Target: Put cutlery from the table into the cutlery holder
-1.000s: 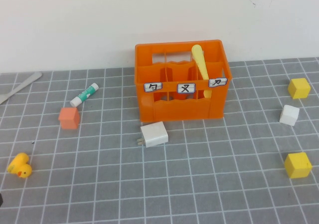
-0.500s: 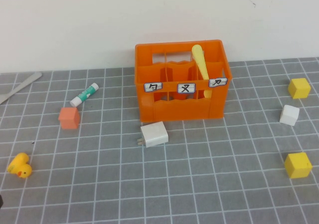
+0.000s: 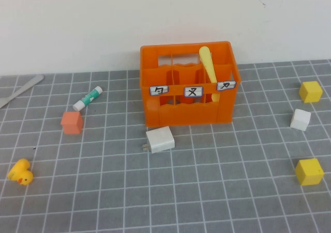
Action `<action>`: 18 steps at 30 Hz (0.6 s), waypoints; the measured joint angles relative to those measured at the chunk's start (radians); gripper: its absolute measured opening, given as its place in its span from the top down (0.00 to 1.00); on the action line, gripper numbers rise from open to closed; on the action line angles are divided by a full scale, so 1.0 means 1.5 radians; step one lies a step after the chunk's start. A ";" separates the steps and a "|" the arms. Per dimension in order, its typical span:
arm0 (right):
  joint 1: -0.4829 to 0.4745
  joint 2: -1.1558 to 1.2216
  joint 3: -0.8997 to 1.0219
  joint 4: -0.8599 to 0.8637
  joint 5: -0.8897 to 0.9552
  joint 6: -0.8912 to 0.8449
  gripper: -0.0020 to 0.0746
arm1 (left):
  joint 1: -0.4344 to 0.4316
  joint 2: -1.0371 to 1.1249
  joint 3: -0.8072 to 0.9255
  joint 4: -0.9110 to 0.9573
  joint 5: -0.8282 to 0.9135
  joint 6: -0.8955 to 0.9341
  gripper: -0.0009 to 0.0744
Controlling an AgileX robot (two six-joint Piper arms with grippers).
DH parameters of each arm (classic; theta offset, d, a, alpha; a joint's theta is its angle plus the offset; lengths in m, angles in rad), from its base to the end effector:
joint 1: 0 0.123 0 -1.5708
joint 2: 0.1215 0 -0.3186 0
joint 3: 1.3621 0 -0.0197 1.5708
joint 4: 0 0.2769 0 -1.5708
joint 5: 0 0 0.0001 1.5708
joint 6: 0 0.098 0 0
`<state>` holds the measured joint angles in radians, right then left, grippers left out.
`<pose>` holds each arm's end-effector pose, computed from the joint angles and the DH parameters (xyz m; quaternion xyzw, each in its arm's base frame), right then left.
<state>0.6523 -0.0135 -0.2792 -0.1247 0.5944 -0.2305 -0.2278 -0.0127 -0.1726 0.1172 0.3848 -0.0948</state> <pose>0.0269 0.0120 0.2578 -0.3486 0.6949 0.0728 0.6247 0.0419 -0.0053 0.2403 0.0752 0.7410 -0.0549 0.6650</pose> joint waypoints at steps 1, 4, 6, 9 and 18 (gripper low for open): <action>0.000 0.000 0.000 0.000 0.000 0.000 0.98 | 0.026 0.000 0.012 -0.032 -0.014 0.025 0.99; 0.000 0.000 0.000 0.000 0.000 0.000 0.98 | 0.072 0.000 0.068 -0.089 -0.080 0.063 0.99; 0.000 0.000 0.000 0.000 0.000 0.000 0.98 | 0.083 0.000 0.109 -0.098 -0.120 0.069 0.99; 0.000 0.000 0.000 0.000 0.000 0.000 0.98 | 0.100 0.000 0.128 -0.107 -0.094 0.042 0.99; 0.000 0.000 0.000 0.000 0.000 0.000 0.98 | 0.112 -0.002 0.130 -0.110 -0.031 0.005 0.99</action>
<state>0.6523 -0.0135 -0.2792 -0.1247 0.5944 -0.2305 -0.0598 -0.0150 0.0219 -0.0478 0.3382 -0.0878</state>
